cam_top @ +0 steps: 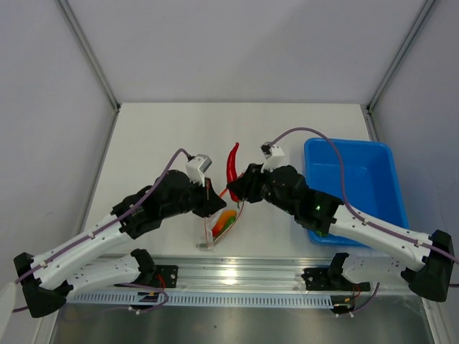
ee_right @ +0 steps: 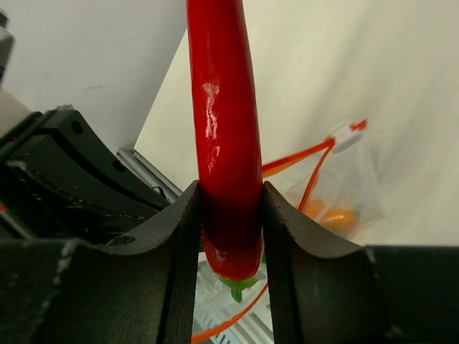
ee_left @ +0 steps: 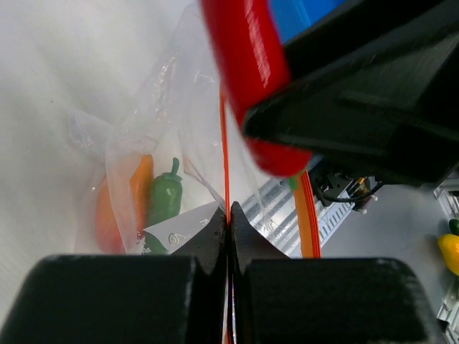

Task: Place the food in the zip-top bag and seal the zipper
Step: Place the fake vegetable in the zipper food storage bag.

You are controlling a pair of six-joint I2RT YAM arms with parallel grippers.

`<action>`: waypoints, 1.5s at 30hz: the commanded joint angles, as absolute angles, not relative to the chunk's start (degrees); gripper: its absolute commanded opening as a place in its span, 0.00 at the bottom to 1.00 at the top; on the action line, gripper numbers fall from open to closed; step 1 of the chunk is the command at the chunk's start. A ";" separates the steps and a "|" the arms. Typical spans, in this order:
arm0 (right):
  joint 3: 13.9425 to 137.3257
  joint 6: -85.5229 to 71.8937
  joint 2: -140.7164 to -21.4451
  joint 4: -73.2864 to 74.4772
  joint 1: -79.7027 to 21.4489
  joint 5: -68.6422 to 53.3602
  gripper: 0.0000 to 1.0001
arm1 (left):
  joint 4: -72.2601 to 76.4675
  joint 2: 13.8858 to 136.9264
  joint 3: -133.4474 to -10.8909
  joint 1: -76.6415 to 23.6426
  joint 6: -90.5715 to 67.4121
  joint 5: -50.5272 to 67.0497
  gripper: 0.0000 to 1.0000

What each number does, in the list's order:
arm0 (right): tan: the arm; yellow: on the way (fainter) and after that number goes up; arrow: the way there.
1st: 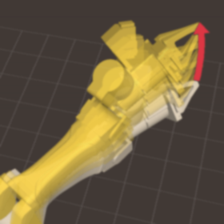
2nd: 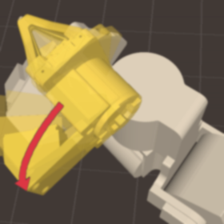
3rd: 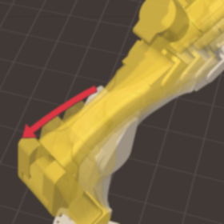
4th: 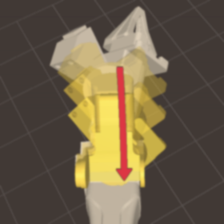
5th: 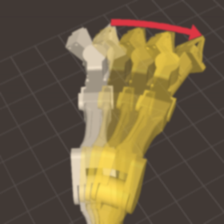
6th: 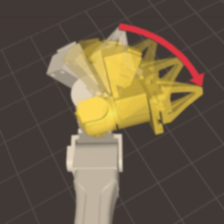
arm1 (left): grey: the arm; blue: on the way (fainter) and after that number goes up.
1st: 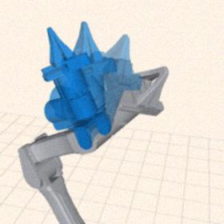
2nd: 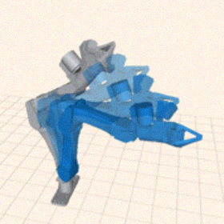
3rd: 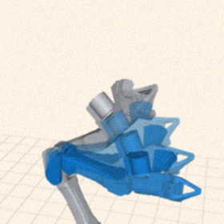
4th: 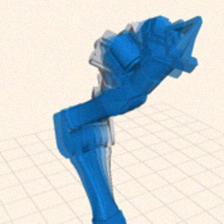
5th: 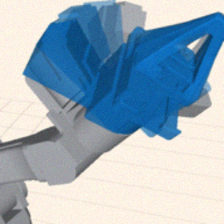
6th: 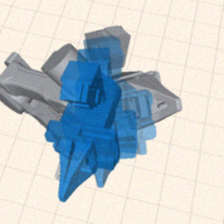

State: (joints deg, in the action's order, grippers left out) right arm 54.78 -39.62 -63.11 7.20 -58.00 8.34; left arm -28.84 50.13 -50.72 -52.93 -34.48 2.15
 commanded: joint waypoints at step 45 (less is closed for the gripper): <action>56.78 -46.23 -70.49 3.51 -89.03 48.25 0.35 | -28.92 47.64 -53.96 -53.00 -32.87 -1.67 0.01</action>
